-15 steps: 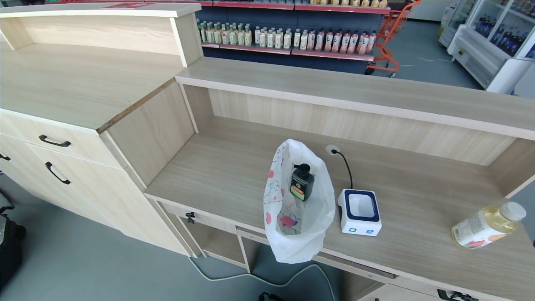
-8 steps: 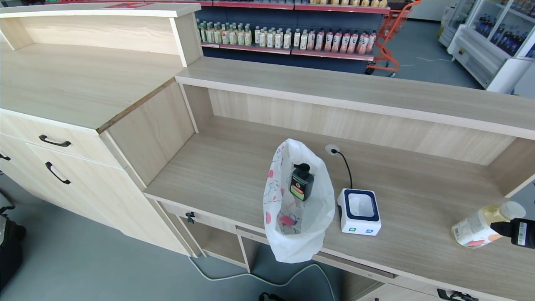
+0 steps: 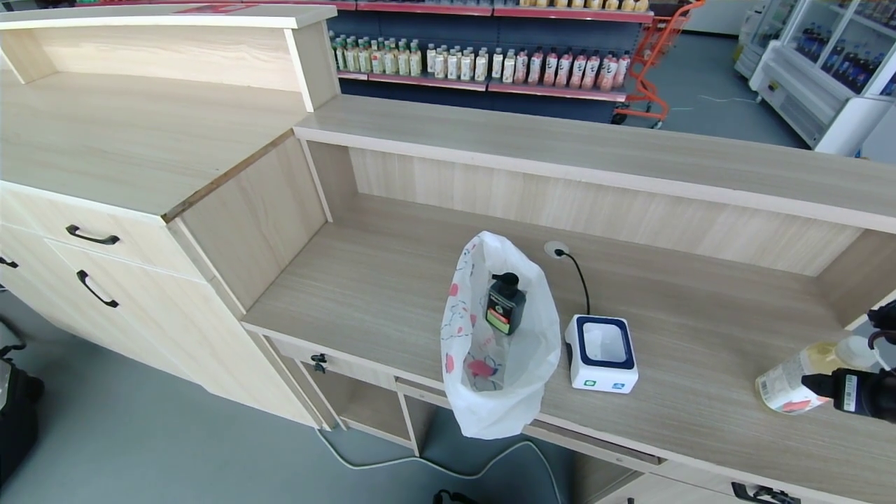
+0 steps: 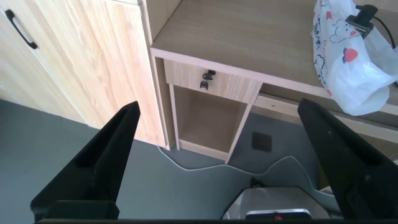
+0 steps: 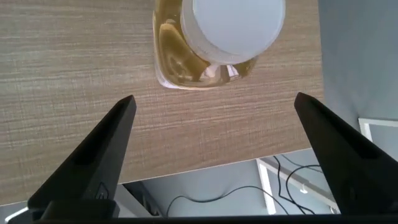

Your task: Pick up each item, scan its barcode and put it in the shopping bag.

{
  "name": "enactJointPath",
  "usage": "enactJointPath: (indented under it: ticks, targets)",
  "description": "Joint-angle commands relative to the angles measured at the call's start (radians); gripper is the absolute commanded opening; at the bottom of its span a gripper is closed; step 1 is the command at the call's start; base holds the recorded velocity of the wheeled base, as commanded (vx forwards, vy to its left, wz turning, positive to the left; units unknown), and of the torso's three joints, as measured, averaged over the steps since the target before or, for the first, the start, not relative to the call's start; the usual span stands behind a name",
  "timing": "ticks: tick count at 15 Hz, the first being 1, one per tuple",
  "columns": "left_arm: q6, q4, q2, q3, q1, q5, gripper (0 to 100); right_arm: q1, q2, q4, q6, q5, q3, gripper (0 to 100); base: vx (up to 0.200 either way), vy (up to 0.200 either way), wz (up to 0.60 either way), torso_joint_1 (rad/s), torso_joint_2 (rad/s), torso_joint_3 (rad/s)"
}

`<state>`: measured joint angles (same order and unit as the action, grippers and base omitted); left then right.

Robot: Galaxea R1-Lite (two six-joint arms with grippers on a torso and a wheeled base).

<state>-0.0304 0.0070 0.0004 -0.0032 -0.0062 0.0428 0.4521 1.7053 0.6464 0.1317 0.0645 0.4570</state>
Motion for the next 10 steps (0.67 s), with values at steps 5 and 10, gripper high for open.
enactJointPath:
  ticks: [5, 10]
  targets:
    - [0.0, -0.001, 0.0, 0.0, 0.0, 0.0, 100, -0.006, 0.106, 0.111, 0.0, -0.003, -0.003, 100, 0.0, 0.0, 0.0, 0.0, 0.0, 0.0]
    - [0.0, 0.001, 0.0, 0.0, 0.0, 0.0, 100, -0.007, 0.163, 0.193, 0.0, -0.02, -0.017, 100, 0.0, 0.0, 0.0, 0.0, 0.0, 0.0]
